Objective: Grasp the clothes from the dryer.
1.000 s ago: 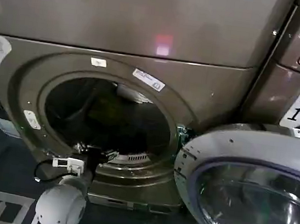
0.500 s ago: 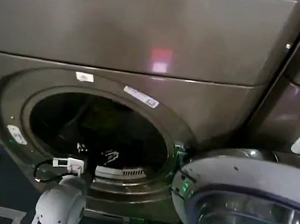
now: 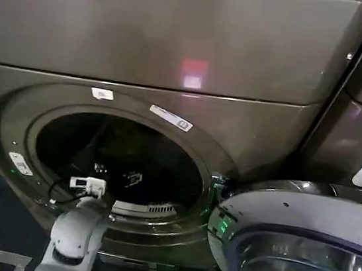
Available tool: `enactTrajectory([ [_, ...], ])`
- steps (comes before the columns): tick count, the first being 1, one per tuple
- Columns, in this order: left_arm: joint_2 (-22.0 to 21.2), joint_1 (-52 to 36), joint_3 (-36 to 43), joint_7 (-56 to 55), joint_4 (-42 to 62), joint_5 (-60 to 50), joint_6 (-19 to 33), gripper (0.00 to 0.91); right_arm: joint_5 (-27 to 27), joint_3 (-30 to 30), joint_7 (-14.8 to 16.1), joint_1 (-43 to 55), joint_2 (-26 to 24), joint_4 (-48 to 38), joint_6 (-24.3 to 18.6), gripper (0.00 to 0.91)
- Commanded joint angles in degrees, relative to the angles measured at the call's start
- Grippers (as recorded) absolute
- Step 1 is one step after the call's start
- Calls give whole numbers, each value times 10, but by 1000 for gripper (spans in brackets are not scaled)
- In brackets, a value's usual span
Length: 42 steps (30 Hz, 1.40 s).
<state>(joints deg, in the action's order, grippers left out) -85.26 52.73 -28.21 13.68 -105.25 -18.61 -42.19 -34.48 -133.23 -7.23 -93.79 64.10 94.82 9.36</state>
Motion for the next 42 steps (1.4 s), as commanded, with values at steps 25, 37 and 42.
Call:
enactTrajectory([
  [25, 47, -192, 3, 636, 152, -520, 721, 907, -2, -2, 0, -2, -6, -1, 1, 907],
  [37, 55, -212, 25, 636, 216, -471, 710, 907, 1, 1, 1, 1, -6, -2, 0, 907],
  [42, 54, -210, 34, 636, 230, -452, 706, 907, 2, 2, 1, 1, -7, -2, 0, 907],
])
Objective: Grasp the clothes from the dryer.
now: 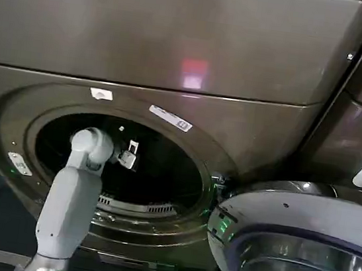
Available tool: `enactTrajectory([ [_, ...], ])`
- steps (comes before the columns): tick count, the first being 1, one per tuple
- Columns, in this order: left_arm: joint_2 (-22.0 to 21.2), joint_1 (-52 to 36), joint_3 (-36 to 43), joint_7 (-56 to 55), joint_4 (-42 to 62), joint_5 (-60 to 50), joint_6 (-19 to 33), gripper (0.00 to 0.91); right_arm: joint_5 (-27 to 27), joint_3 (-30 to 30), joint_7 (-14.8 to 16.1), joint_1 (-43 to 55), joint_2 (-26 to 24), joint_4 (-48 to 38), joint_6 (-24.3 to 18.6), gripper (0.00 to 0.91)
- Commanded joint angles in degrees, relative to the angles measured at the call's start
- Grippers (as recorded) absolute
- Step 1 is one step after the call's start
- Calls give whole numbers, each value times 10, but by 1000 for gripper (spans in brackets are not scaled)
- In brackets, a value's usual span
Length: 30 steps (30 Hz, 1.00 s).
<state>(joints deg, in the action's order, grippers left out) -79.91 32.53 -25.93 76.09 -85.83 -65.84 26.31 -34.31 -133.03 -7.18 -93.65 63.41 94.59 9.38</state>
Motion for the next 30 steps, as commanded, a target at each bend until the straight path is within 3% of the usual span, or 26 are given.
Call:
enactTrajectory([
  [1, -1, -8, 10, 12, 42, 23, 22, 907, 0, 1, 0, 0, 1, 1, 0, 907],
  [29, 0, 32, 2, 12, 117, 58, -6, 907, 2, 8, 0, 1, -1, 4, 0, 907],
  [30, -1, 32, 1, 12, 119, 57, -6, 739, 2, 8, 0, 1, -1, 5, 0, 907],
])
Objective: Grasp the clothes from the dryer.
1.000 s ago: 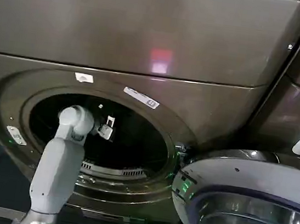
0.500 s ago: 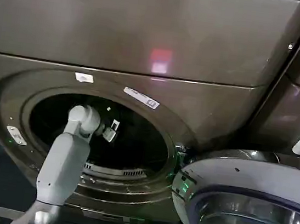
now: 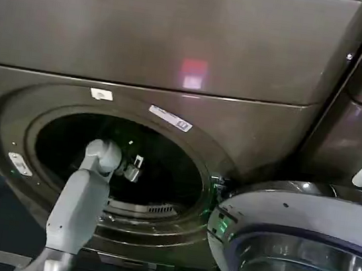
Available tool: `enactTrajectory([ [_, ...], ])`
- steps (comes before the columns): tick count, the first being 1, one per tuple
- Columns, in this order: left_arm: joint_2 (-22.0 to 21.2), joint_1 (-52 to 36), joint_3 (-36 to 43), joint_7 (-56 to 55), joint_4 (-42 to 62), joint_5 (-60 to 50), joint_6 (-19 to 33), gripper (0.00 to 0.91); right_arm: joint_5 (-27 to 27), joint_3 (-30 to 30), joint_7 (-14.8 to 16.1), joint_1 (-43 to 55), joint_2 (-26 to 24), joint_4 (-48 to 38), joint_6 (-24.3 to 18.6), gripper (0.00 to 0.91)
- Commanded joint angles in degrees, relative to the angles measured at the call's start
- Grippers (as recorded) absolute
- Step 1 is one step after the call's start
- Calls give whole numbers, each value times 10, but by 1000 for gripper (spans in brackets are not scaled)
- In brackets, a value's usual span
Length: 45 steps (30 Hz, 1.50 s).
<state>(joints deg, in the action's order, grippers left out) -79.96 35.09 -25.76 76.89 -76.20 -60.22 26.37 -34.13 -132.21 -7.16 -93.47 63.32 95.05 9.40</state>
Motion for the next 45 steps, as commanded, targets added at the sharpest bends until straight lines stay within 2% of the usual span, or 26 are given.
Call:
enactTrajectory([
  [1, 0, 6, 0, 4, 25, 6, -6, 68, 0, 0, 0, 0, 0, 1, 0, 907],
  [2, 0, 6, 0, 4, 26, 16, -8, 0, 0, 0, 0, -1, -1, 1, 0, 907],
  [7, 2, 7, 1, 4, 24, 58, -8, 0, 1, 2, 0, 0, 0, 2, 0, 907],
  [22, 1, 4, -1, 3, 28, 91, -21, 0, 0, 4, 2, 1, -1, -1, -1, 907],
  [27, 0, 2, -11, -12, 11, 133, -79, 0, -3, 10, 10, -1, 2, 2, 3, 907],
  [30, -1, -11, -16, -101, 8, 195, -91, 0, -5, 15, 13, 0, 3, 7, 2, 907],
  [31, -2, -15, -19, -134, 6, 218, -102, 0, -4, 15, 11, 1, 3, 12, 13, 907],
  [32, -4, -17, -22, -173, 0, 254, -112, 0, -6, 12, 9, 2, 4, 21, 51, 907],
  [34, -7, -17, -26, -222, -14, 283, -134, 0, -14, 11, 3, 3, 3, 28, 64, 907],
  [36, -12, -13, -30, -273, -30, 308, -159, 0, -10, 19, 8, 4, 3, 17, 6, 907],
  [37, -15, -14, -28, -324, -32, 318, -166, 0, -5, 23, 8, 3, 4, 15, -2, 907],
  [45, -51, 2, -23, -585, -95, 392, -291, 0, -3, 27, 13, 7, 9, 18, -2, 907],
])
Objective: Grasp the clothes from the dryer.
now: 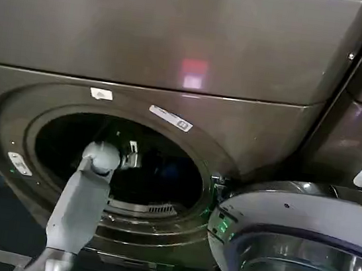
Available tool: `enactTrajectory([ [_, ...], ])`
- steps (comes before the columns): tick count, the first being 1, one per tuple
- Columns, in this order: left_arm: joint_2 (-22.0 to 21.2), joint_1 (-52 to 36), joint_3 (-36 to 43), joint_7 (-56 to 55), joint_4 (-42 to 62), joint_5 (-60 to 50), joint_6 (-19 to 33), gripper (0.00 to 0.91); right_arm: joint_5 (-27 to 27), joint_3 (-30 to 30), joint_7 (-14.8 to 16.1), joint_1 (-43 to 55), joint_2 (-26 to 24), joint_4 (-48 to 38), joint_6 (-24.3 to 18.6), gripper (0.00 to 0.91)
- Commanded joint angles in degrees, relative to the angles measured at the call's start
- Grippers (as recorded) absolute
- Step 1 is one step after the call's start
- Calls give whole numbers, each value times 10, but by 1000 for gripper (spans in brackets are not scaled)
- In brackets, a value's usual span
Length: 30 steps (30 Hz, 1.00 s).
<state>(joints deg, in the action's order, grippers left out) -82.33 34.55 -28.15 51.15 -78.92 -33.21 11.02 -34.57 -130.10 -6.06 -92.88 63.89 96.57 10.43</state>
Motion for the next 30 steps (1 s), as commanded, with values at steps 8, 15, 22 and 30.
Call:
enactTrajectory([
  [8, -64, 46, 9, -513, -132, 211, -206, 0, 0, 11, 5, 6, 3, 5, -19, 907],
  [15, -82, 73, 6, -577, -135, 266, -243, 0, 1, 14, 10, 4, 2, 5, -25, 907],
  [22, -77, 76, 7, -576, -135, 294, -262, 0, 0, 16, 8, 6, 2, 5, -29, 907],
  [30, -77, 83, 10, -567, -136, 289, -266, 0, -3, 0, -5, 5, -1, 7, -7, 907],
])
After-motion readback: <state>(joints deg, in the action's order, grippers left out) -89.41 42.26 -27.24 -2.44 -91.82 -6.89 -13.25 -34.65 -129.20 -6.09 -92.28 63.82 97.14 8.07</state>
